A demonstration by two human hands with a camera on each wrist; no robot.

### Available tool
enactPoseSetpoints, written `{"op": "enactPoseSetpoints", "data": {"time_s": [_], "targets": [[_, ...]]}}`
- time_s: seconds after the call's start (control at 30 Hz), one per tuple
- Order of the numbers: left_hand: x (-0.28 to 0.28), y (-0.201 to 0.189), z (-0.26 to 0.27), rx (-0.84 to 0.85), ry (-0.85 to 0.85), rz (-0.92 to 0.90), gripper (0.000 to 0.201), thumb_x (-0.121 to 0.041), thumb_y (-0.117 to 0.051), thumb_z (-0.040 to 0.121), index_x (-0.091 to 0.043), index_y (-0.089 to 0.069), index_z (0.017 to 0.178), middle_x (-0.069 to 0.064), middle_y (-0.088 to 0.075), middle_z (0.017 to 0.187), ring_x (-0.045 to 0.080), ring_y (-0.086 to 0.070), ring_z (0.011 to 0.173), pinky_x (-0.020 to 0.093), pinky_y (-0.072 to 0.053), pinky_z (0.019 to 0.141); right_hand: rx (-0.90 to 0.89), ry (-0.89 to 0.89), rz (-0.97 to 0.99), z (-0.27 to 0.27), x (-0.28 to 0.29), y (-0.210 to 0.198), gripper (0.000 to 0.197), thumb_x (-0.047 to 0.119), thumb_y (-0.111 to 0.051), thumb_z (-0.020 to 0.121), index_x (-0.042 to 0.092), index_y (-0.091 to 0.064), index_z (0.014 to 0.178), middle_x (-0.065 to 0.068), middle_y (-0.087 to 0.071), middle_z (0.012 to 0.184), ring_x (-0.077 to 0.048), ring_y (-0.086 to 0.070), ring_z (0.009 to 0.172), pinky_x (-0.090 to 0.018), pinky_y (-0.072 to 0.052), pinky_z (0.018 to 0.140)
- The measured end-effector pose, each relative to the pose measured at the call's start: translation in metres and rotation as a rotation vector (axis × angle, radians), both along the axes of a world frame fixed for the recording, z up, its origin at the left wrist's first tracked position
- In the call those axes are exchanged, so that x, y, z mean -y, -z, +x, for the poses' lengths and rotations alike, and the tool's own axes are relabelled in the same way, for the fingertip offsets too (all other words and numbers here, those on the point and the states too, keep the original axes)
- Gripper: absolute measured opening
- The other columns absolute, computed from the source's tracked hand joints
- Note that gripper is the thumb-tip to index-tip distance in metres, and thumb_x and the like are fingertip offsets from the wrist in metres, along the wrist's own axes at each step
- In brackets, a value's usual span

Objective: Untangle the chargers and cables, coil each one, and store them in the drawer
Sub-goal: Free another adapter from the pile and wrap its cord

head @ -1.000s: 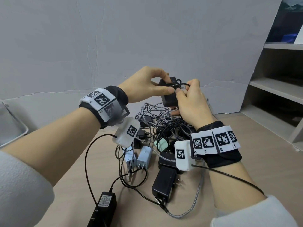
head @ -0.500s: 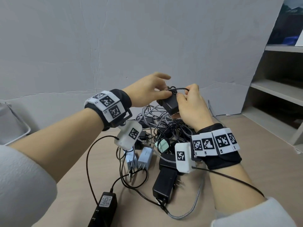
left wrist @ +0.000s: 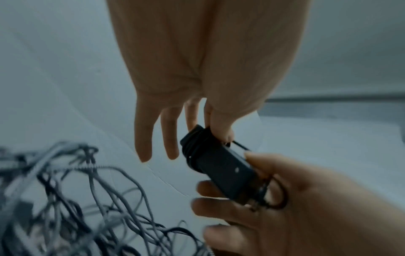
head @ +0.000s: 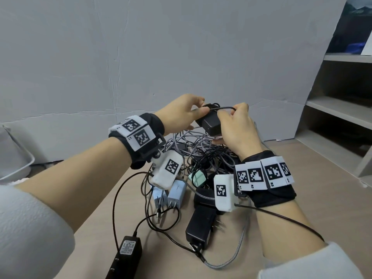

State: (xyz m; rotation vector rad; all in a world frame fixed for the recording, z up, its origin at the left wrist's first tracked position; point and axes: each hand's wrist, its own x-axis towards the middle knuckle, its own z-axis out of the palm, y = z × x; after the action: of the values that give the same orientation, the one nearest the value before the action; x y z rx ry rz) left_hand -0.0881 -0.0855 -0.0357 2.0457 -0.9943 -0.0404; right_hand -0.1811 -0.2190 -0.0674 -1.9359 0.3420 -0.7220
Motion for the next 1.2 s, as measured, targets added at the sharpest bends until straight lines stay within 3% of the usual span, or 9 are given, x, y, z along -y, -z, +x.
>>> {"op": "enactPoseSetpoints", "data": {"time_s": [0.1,0.27,0.4,0.6,0.77,0.83,0.9,1.0,1.2], "targets": [[0.001,-0.007,0.003,0.168,-0.067,0.096,0.008,-0.027,-0.053,0.103,-0.019,-0.055,0.101,0.004,-0.055,0.132,0.032,-0.066,0.102,0.049,-0.061,0.074,-0.047,-0.061,0.089,-0.003,-0.002,-0.002,0.029,0.042,-0.043,0.098,0.015,-0.043,0.11,-0.007,-0.059,0.102,-0.029,-0.067,0.093,-0.039,-0.062,0.06],[-0.004,-0.012,0.009,0.3,-0.057,0.196,0.008,-0.019,-0.055,0.102,-0.015,-0.057,0.096,0.009,-0.055,0.129,0.03,-0.062,0.102,0.045,-0.061,0.07,-0.134,-0.088,-0.2,-0.007,0.01,-0.001,0.031,0.036,-0.038,0.101,0.012,-0.056,0.091,-0.001,-0.056,0.082,-0.03,-0.061,0.094,-0.051,-0.054,0.087],[-0.011,-0.008,0.013,0.314,-0.025,0.266,0.006,-0.018,-0.054,0.103,-0.018,-0.056,0.096,0.008,-0.056,0.133,0.03,-0.061,0.103,0.045,-0.056,0.087,-0.133,-0.163,-0.376,-0.013,0.02,-0.001,0.025,0.039,-0.052,0.102,0.021,-0.06,0.087,0.009,-0.052,0.07,-0.01,-0.05,0.069,-0.027,-0.037,0.062],[-0.012,-0.008,0.0,0.195,0.057,0.332,0.017,-0.022,-0.051,0.104,-0.014,-0.063,0.114,0.0,-0.061,0.12,0.019,-0.069,0.088,0.03,-0.056,0.085,0.121,-0.1,-0.319,-0.01,0.019,-0.004,0.028,0.036,-0.051,0.104,0.013,-0.063,0.095,0.009,-0.058,0.074,-0.007,-0.051,0.07,-0.02,-0.04,0.065],[-0.01,-0.016,-0.015,0.185,0.143,0.389,0.024,-0.019,-0.048,0.106,-0.008,-0.063,0.12,-0.001,-0.061,0.121,0.02,-0.066,0.096,0.014,-0.05,0.078,0.23,-0.08,-0.293,-0.011,0.016,-0.005,0.022,0.033,-0.049,0.105,0.016,-0.059,0.096,0.011,-0.055,0.071,-0.002,-0.052,0.067,-0.009,-0.037,0.059],[-0.01,-0.019,-0.018,0.195,0.165,0.408,0.022,-0.018,-0.046,0.106,-0.008,-0.062,0.119,-0.001,-0.06,0.123,0.02,-0.065,0.097,0.015,-0.05,0.079,0.259,-0.096,-0.284,-0.01,0.014,-0.005,0.019,0.031,-0.051,0.105,0.017,-0.059,0.095,0.012,-0.055,0.071,-0.001,-0.052,0.066,-0.01,-0.038,0.061],[-0.012,-0.021,-0.02,0.21,0.177,0.399,0.014,-0.017,-0.048,0.105,-0.019,-0.061,0.101,-0.001,-0.057,0.131,0.014,-0.063,0.093,0.016,-0.05,0.08,0.289,-0.112,-0.271,-0.008,0.013,-0.005,0.016,0.029,-0.052,0.104,0.019,-0.058,0.094,0.013,-0.056,0.071,0.001,-0.052,0.066,-0.013,-0.04,0.064],[-0.016,-0.022,-0.02,0.259,0.175,0.388,0.028,-0.019,-0.054,0.103,-0.028,-0.048,0.077,-0.006,-0.055,0.135,0.013,-0.063,0.094,0.026,-0.049,0.086,0.311,-0.134,-0.235,-0.004,0.016,-0.003,0.014,0.028,-0.056,0.103,0.021,-0.061,0.092,0.013,-0.058,0.073,-0.004,-0.053,0.07,-0.026,-0.046,0.073],[-0.019,-0.02,-0.017,0.267,0.179,0.343,0.023,-0.018,-0.062,0.098,-0.023,-0.054,0.077,-0.011,-0.053,0.132,0.008,-0.061,0.093,0.024,-0.049,0.085,0.339,-0.137,-0.179,-0.002,0.018,0.0,0.012,0.026,-0.065,0.097,0.029,-0.064,0.085,0.012,-0.065,0.075,-0.009,-0.06,0.075,-0.042,-0.054,0.081]]}}
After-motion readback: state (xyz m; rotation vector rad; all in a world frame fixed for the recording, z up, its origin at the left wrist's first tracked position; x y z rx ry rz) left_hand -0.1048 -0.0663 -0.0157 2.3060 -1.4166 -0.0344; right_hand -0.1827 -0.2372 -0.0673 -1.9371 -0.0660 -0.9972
